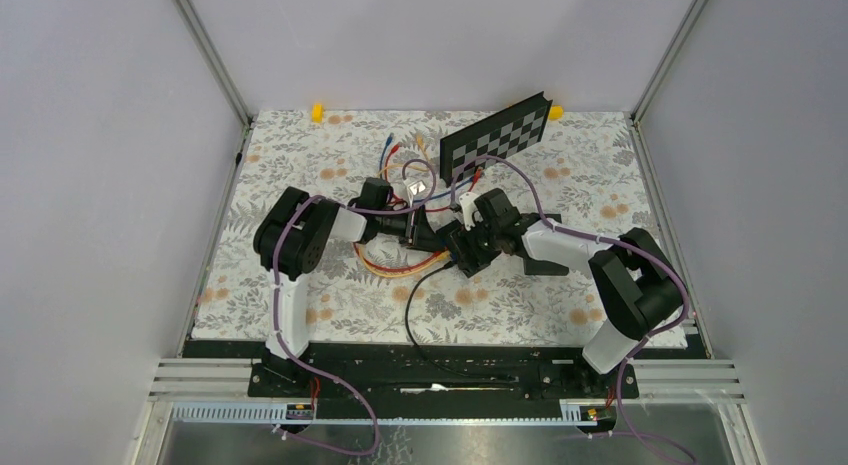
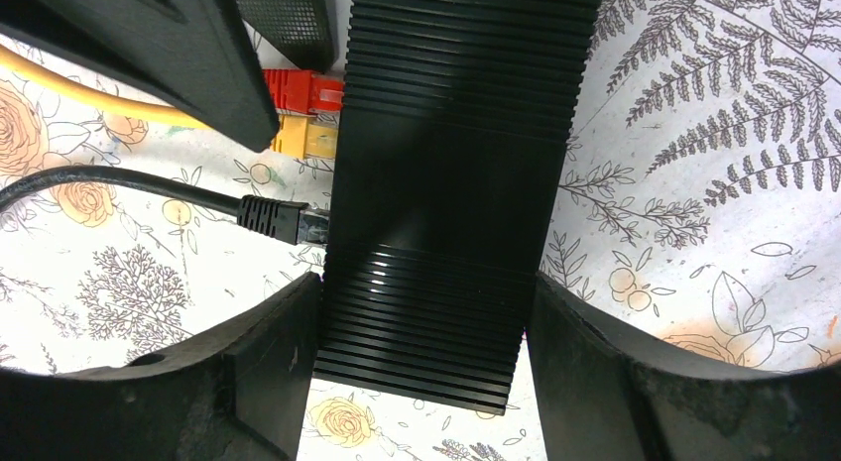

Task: Pull the plug from the switch port
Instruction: Pull the connector from the switch port.

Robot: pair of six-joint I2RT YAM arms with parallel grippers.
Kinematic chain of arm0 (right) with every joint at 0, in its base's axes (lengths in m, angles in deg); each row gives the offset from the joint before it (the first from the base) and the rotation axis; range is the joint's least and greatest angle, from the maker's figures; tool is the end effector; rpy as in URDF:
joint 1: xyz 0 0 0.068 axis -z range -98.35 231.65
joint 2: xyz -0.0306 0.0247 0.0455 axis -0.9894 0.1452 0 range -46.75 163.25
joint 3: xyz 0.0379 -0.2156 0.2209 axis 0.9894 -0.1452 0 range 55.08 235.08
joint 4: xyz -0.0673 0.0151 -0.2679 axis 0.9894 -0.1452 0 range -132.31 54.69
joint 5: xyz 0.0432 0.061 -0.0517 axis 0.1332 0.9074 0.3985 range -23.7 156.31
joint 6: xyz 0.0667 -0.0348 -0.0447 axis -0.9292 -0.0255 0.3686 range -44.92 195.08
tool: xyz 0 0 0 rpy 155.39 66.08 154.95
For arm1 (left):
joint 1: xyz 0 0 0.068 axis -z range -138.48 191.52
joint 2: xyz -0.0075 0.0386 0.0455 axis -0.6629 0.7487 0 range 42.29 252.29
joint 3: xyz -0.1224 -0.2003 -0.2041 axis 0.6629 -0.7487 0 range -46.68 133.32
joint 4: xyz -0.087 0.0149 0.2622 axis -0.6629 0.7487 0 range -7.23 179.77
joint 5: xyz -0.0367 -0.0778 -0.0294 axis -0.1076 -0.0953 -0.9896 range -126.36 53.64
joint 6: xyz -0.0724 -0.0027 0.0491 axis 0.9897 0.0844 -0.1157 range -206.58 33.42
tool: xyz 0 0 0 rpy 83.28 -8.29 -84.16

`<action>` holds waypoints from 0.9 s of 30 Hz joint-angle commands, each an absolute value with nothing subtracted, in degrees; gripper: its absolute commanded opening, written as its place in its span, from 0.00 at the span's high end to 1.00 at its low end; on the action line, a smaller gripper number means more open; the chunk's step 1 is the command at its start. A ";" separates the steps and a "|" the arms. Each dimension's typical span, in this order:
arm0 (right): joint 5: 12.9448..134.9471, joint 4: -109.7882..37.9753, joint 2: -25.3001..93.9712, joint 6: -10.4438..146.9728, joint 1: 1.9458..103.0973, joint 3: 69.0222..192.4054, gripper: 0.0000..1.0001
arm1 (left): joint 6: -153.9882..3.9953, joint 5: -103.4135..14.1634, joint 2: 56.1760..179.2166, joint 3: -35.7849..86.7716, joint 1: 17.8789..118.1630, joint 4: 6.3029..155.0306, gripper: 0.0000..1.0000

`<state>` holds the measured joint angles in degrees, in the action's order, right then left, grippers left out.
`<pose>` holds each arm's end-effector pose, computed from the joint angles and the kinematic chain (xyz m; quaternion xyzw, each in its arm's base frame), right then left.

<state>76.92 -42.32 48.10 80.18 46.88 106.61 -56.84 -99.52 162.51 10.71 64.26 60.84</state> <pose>0.2980 0.2242 0.1645 -0.3488 0.8698 0.1706 0.3044 0.3676 -0.2292 0.0992 0.1698 0.7868 -0.5837 0.1069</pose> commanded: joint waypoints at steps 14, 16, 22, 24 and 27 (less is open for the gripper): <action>80.46 -40.63 47.33 79.43 47.97 107.11 1.00 | -49.38 -94.20 168.18 11.13 65.78 52.35 0.65; 80.39 -40.59 47.47 79.62 47.95 107.11 1.00 | -47.62 -94.81 168.57 10.88 65.78 50.59 0.68; 80.31 -40.67 48.03 80.06 48.06 107.09 1.00 | -42.75 -96.20 169.85 9.71 65.45 45.27 0.75; 80.24 -40.67 48.21 80.26 48.07 107.07 1.00 | -42.16 -96.34 170.26 9.78 65.43 44.85 0.79; 79.74 -40.69 48.26 80.71 48.03 107.03 1.00 | -39.44 -97.64 170.73 9.41 65.35 42.00 0.85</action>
